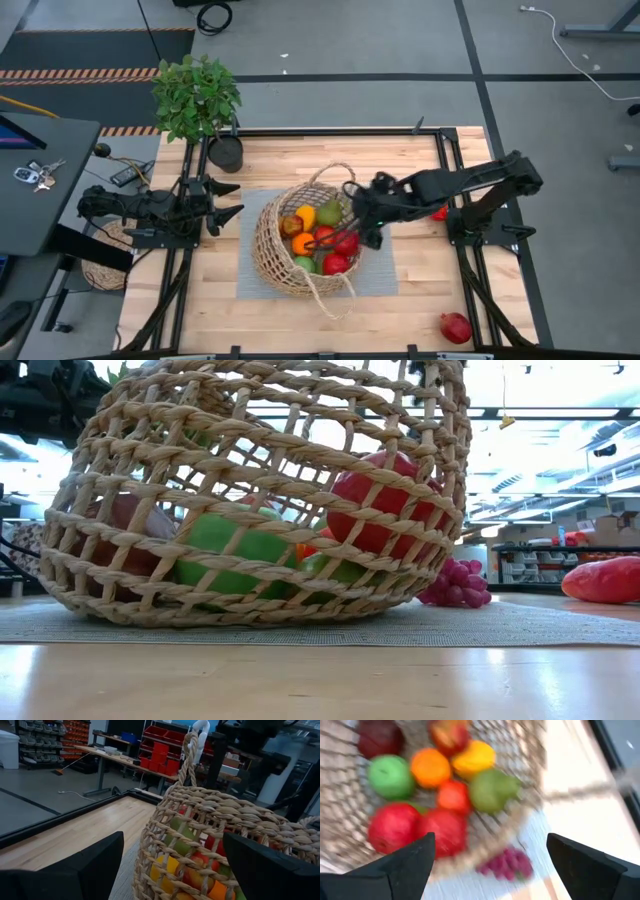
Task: Build produce basket
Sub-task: Put the orange mango into the brown basket
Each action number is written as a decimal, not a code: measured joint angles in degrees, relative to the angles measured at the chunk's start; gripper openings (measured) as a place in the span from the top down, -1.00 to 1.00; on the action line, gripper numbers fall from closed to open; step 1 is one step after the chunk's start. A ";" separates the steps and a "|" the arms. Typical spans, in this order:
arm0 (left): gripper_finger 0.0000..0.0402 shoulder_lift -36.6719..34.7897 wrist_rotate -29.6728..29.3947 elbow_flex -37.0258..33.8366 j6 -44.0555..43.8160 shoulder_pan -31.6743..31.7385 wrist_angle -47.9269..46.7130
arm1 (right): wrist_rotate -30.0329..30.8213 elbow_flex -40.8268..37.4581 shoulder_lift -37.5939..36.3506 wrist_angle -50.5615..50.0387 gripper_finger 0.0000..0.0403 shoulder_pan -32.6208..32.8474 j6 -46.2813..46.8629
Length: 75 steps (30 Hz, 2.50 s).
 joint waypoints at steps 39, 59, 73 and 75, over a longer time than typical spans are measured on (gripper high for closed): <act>-0.73 0.00 0.02 0.00 -0.02 0.02 0.02 | -11.15 -45.60 -20.47 -10.74 -0.91 -25.93 21.81; -0.73 0.00 0.01 0.00 0.00 0.01 0.02 | -17.54 -45.93 -10.96 -10.57 -0.91 -41.98 6.32; -0.73 0.00 0.01 0.00 -0.02 0.01 0.04 | -20.72 -45.93 1.24 -6.71 -0.91 -50.58 -2.57; -0.73 0.00 0.02 0.00 0.00 0.00 0.04 | -20.47 -45.92 2.98 -5.04 -0.91 -51.60 -3.95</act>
